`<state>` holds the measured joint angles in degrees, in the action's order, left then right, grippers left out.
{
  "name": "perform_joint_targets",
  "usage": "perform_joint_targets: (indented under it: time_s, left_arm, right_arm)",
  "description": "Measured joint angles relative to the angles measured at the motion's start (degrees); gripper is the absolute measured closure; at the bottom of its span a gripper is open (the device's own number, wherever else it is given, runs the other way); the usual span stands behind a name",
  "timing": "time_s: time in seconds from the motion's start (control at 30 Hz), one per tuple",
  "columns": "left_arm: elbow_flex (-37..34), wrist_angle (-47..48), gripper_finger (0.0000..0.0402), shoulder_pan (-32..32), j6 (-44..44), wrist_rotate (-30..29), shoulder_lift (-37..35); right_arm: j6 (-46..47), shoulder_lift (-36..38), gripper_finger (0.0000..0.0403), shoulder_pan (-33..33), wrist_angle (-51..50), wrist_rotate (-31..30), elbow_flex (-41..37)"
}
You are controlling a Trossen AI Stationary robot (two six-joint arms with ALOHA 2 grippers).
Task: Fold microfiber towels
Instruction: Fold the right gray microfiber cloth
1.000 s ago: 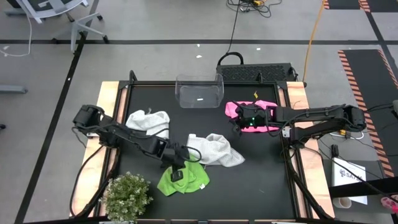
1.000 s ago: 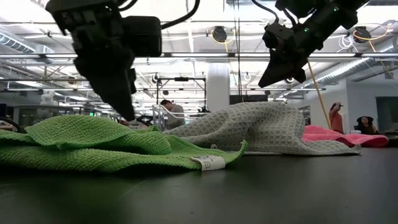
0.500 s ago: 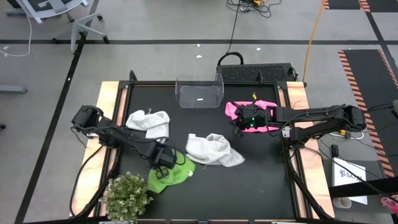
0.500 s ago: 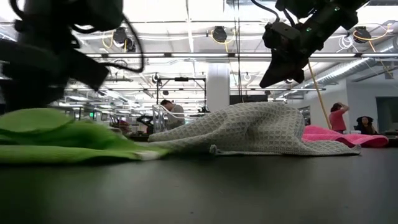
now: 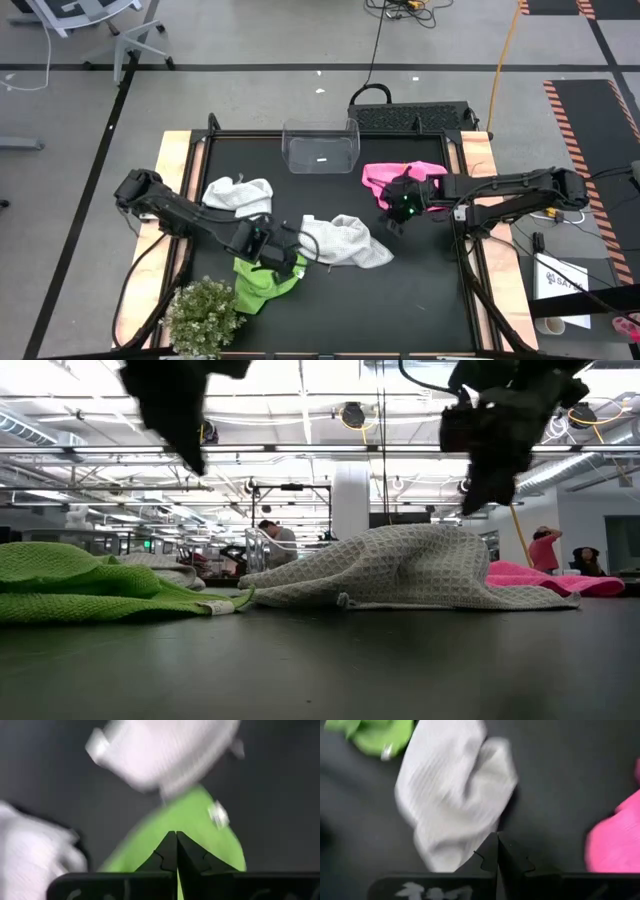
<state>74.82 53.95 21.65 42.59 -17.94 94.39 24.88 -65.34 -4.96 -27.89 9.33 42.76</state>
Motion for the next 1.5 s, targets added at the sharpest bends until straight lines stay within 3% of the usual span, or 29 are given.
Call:
perform_joint_targets:
  time_s: [0.27, 0.43, 0.57, 0.8, 0.97, 1.23, 1.5]
  left_arm:
    - [1.3, -0.5, 0.0378, -6.1, -4.9, -1.3, 0.0]
    - [1.3, -0.5, 0.0383, -8.3, -6.9, -1.2, 0.0]
    - [1.3, -0.7, 0.0392, -9.2, -7.8, -1.2, 0.0]
    - [1.3, -1.2, 0.0395, -9.6, -7.9, -1.2, 0.0]
    - [1.3, -1.3, 0.0376, -9.6, -7.7, -1.2, 0.0]
    - [1.3, -1.6, 0.0369, -9.6, -7.6, -1.3, 0.0]
    - [1.3, -1.6, 0.0369, -9.6, -6.3, -1.5, 0.0]
  right_arm:
    - [10.1, 0.0, 0.0354, 9.6, -6.8, 5.8, 0.0]
    - [16.0, -0.4, 0.0300, 13.1, -6.9, 3.1, -2.0]
    - [24.0, -1.4, 0.0256, 13.9, -1.2, 3.5, -7.3]
    - [30.6, -1.7, 0.0206, 14.1, 18.3, 7.7, -18.1]
    - [33.0, -1.5, 0.0206, 14.1, 23.3, 7.5, -22.2]
    - [31.6, -1.7, 0.0240, 14.1, 24.7, 5.1, -23.1]
    - [30.4, -8.9, 0.0291, 14.5, 37.2, 4.2, -23.2]
